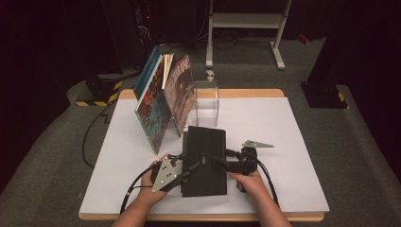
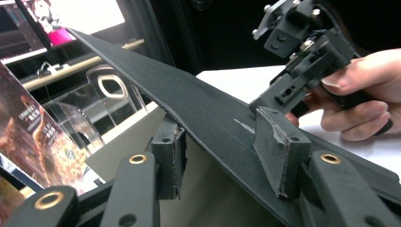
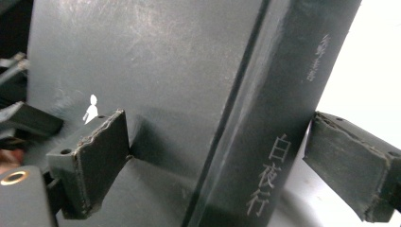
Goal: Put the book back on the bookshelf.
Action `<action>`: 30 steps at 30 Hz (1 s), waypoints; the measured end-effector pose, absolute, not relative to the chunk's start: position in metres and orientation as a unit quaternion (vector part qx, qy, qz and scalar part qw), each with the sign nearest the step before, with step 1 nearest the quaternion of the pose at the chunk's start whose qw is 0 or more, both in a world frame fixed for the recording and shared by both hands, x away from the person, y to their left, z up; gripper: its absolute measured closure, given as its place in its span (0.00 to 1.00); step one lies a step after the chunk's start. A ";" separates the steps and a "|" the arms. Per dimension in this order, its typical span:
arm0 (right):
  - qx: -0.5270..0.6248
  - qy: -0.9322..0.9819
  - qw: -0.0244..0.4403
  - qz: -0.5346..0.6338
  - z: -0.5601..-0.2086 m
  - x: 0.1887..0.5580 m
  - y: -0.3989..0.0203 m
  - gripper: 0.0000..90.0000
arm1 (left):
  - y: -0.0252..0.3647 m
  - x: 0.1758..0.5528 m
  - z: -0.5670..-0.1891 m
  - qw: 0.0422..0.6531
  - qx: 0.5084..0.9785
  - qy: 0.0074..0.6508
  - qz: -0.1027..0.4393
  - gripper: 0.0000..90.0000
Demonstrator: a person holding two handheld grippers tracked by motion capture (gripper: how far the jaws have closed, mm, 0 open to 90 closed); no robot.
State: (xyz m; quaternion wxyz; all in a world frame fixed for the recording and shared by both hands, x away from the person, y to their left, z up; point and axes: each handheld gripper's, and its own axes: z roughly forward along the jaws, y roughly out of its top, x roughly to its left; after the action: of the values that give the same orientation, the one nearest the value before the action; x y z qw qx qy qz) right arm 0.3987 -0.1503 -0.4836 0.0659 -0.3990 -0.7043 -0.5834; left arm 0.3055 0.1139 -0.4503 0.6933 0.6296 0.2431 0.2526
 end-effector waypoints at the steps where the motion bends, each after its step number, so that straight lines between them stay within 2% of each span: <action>1: -0.397 -0.701 0.078 -0.588 -0.484 0.400 -0.150 0.08 | 0.114 0.305 -0.450 0.694 0.630 0.240 0.253 0.61; 2: -0.393 -0.700 0.083 -0.591 -0.485 0.401 -0.150 0.08 | 0.114 0.305 -0.450 0.695 0.629 0.241 0.252 0.61; 6: -0.396 -0.708 0.055 -0.582 -0.480 0.395 -0.152 0.13 | 0.119 0.310 -0.450 0.695 0.633 0.263 0.216 0.63; 11: -0.394 -0.717 0.013 -0.576 -0.472 0.384 -0.151 0.15 | 0.122 0.316 -0.444 0.684 0.636 0.318 0.161 0.65; 17: -0.398 -0.716 -0.013 -0.573 -0.469 0.376 -0.151 0.17 | 0.120 0.319 -0.439 0.668 0.628 0.377 0.131 0.65; 24: -0.397 -0.719 -0.050 -0.569 -0.465 0.366 -0.149 0.23 | 0.117 0.323 -0.444 0.648 0.604 0.445 0.129 0.59; 30: -0.399 -0.719 -0.061 -0.566 -0.462 0.361 -0.149 0.24 | 0.113 0.320 -0.444 0.651 0.590 0.458 0.135 0.58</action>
State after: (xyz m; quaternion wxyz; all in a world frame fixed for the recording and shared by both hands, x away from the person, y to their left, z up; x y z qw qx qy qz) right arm 0.3610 -0.1493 -0.4625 -0.0609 -0.3988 -0.7189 -0.5661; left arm 0.3204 0.1126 -0.4437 0.6510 0.5902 0.4579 0.1348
